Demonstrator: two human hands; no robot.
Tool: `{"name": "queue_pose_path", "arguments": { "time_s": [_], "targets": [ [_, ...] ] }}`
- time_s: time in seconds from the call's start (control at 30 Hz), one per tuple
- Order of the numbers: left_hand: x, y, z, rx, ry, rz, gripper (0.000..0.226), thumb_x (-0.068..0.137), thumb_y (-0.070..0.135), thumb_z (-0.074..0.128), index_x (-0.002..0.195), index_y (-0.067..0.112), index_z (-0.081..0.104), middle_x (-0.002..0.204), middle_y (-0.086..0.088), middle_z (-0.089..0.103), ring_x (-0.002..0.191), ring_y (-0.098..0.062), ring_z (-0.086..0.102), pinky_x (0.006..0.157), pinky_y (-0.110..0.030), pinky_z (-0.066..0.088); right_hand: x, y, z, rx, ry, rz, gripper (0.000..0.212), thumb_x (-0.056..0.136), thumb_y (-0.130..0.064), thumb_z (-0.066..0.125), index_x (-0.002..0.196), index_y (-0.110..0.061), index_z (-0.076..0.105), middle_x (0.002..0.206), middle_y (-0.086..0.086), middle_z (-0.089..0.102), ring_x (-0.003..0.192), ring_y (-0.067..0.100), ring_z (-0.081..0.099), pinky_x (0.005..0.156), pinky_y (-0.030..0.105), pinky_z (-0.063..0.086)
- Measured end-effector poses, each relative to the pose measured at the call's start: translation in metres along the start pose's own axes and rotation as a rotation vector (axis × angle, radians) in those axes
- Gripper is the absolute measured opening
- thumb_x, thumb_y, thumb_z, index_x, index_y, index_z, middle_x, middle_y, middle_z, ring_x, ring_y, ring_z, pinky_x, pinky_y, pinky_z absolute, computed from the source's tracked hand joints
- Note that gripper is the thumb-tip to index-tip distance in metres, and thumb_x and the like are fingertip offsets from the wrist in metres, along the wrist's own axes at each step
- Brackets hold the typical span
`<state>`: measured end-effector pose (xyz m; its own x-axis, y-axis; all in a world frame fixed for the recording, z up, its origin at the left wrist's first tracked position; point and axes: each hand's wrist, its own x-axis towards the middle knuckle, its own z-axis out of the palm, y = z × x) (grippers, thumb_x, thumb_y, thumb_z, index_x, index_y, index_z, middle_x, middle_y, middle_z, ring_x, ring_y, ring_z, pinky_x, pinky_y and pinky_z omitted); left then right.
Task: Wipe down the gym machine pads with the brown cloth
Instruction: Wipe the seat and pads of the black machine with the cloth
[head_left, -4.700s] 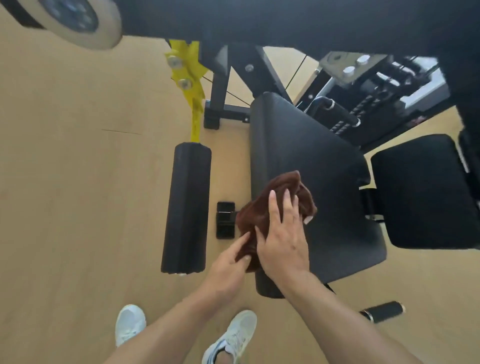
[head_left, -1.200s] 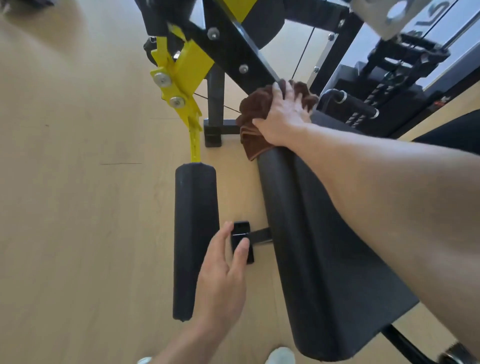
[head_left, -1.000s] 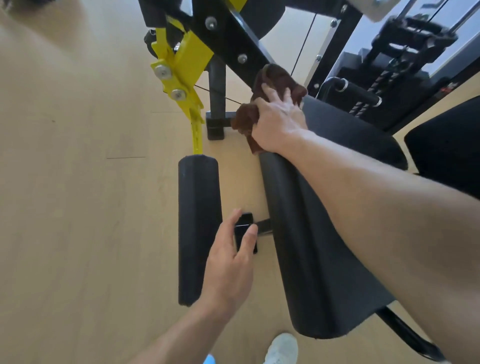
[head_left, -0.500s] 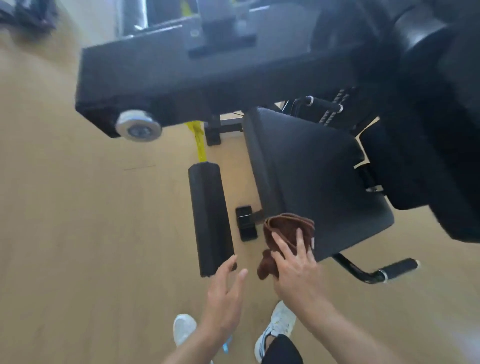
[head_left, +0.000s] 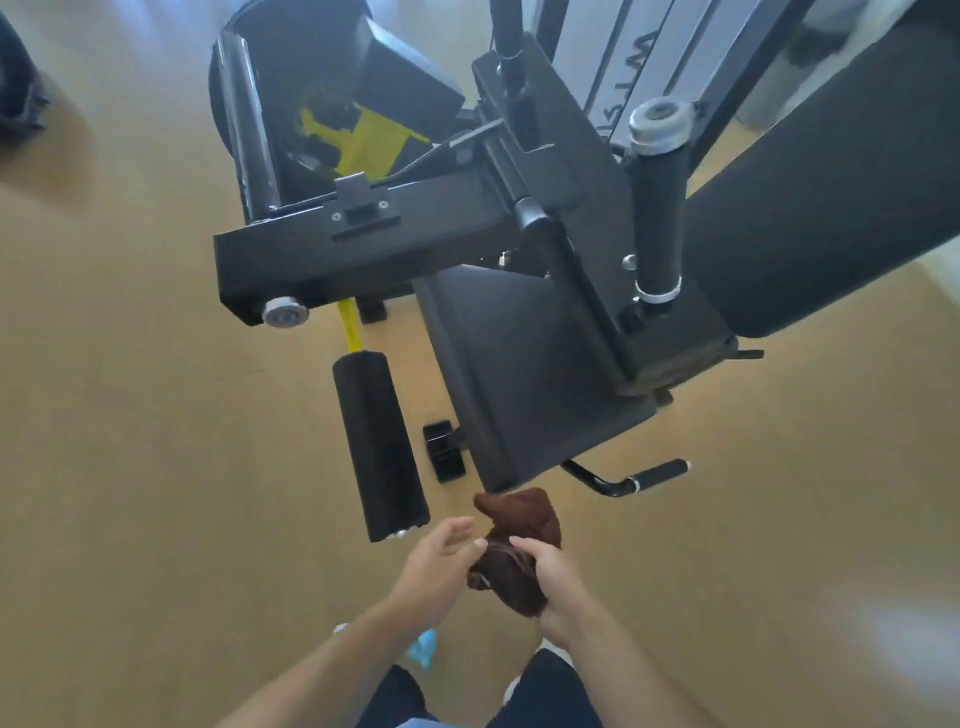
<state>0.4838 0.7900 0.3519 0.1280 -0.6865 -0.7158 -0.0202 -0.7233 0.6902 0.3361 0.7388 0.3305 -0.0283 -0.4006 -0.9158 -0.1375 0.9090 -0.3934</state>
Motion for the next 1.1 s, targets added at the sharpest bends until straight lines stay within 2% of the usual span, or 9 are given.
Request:
{"name": "queue_pose_path", "arguments": {
  "time_s": [0.07, 0.2, 0.33, 0.47, 0.57, 0.63, 0.87, 1.03, 1.1],
  "targets": [
    [0.003, 0.01, 0.016, 0.05, 0.009, 0.013, 0.032, 0.101, 0.027, 0.057, 0.132, 0.022, 0.057, 0.127, 0.006, 0.063, 0.102, 0.0, 0.057, 0.063, -0.003, 0.043, 0.0, 0.002, -0.024, 0.027, -0.022, -0.041, 0.03, 0.093, -0.026, 0.073, 0.117, -0.008, 0.071, 0.098, 0.015, 0.08, 0.095, 0.035, 0.076, 0.09, 0.046, 0.061],
    [0.014, 0.026, 0.068, 0.141, 0.058, -0.002, 0.036, 0.1, 0.031, 0.057, 0.134, 0.021, 0.058, 0.129, 0.005, 0.064, 0.113, -0.009, 0.059, 0.083, -0.016, 0.043, 0.007, -0.008, -0.092, 0.112, -0.065, -0.118, 0.036, 0.089, -0.034, 0.077, 0.113, -0.008, 0.072, 0.096, 0.013, 0.08, 0.091, 0.032, 0.077, 0.072, 0.037, 0.061],
    [0.024, 0.052, 0.148, 0.093, 0.128, -0.055, 0.036, 0.099, 0.029, 0.059, 0.134, 0.019, 0.058, 0.13, 0.001, 0.064, 0.117, -0.015, 0.061, 0.086, -0.021, 0.046, 0.021, -0.024, -0.174, 0.151, -0.041, -0.148, 0.038, 0.089, -0.04, 0.074, 0.109, -0.007, 0.072, 0.093, 0.013, 0.081, 0.092, 0.034, 0.075, 0.074, 0.037, 0.058],
    [0.029, 0.084, 0.228, 0.039, 0.166, -0.081, 0.034, 0.1, 0.028, 0.058, 0.133, 0.019, 0.057, 0.129, 0.0, 0.064, 0.117, -0.016, 0.06, 0.096, -0.028, 0.048, 0.034, -0.041, -0.255, 0.134, -0.045, -0.148, 0.038, 0.09, -0.027, 0.076, 0.117, -0.001, 0.068, 0.1, 0.019, 0.078, 0.088, 0.033, 0.076, 0.068, 0.034, 0.057],
    [0.032, 0.11, 0.262, 0.05, 0.14, -0.064, 0.034, 0.1, 0.029, 0.057, 0.134, 0.022, 0.056, 0.129, 0.004, 0.062, 0.114, -0.012, 0.058, 0.084, -0.021, 0.046, 0.039, -0.064, -0.292, 0.156, -0.058, -0.159, 0.028, 0.096, -0.013, 0.07, 0.118, 0.002, 0.063, 0.109, 0.025, 0.073, 0.081, 0.03, 0.072, 0.052, 0.026, 0.056],
    [0.041, 0.129, 0.27, 0.066, 0.157, -0.043, 0.034, 0.099, 0.028, 0.059, 0.133, 0.021, 0.058, 0.128, 0.004, 0.063, 0.11, -0.009, 0.058, 0.078, -0.019, 0.043, 0.051, -0.081, -0.3, 0.166, -0.088, -0.175, 0.024, 0.097, -0.009, 0.067, 0.118, 0.003, 0.065, 0.103, 0.024, 0.072, 0.076, 0.03, 0.073, 0.05, 0.025, 0.057],
    [0.096, 0.203, 0.256, 0.1, 0.283, 0.075, 0.034, 0.096, 0.025, 0.063, 0.13, 0.021, 0.062, 0.126, 0.007, 0.064, 0.112, -0.009, 0.06, 0.092, -0.023, 0.043, 0.091, -0.144, -0.267, 0.093, -0.194, -0.159, 0.021, 0.103, -0.013, 0.058, 0.122, -0.006, 0.063, 0.108, 0.024, 0.074, 0.093, 0.039, 0.075, 0.068, 0.038, 0.064],
    [0.142, 0.269, 0.247, 0.168, 0.326, 0.173, 0.039, 0.096, 0.028, 0.06, 0.135, 0.024, 0.058, 0.136, 0.009, 0.061, 0.128, -0.012, 0.055, 0.101, -0.026, 0.042, 0.11, -0.209, -0.246, -0.061, -0.22, -0.177, 0.023, 0.106, -0.02, 0.054, 0.126, -0.013, 0.061, 0.115, 0.022, 0.074, 0.088, 0.033, 0.076, 0.059, 0.033, 0.061],
    [0.157, 0.296, 0.249, 0.227, 0.344, 0.204, 0.041, 0.097, 0.029, 0.059, 0.137, 0.025, 0.056, 0.139, 0.009, 0.058, 0.13, -0.012, 0.052, 0.099, -0.024, 0.04, 0.118, -0.242, -0.241, -0.105, -0.239, -0.2, 0.022, 0.107, -0.02, 0.052, 0.126, -0.016, 0.061, 0.111, 0.024, 0.074, 0.09, 0.035, 0.074, 0.072, 0.043, 0.064]
  ]
}}
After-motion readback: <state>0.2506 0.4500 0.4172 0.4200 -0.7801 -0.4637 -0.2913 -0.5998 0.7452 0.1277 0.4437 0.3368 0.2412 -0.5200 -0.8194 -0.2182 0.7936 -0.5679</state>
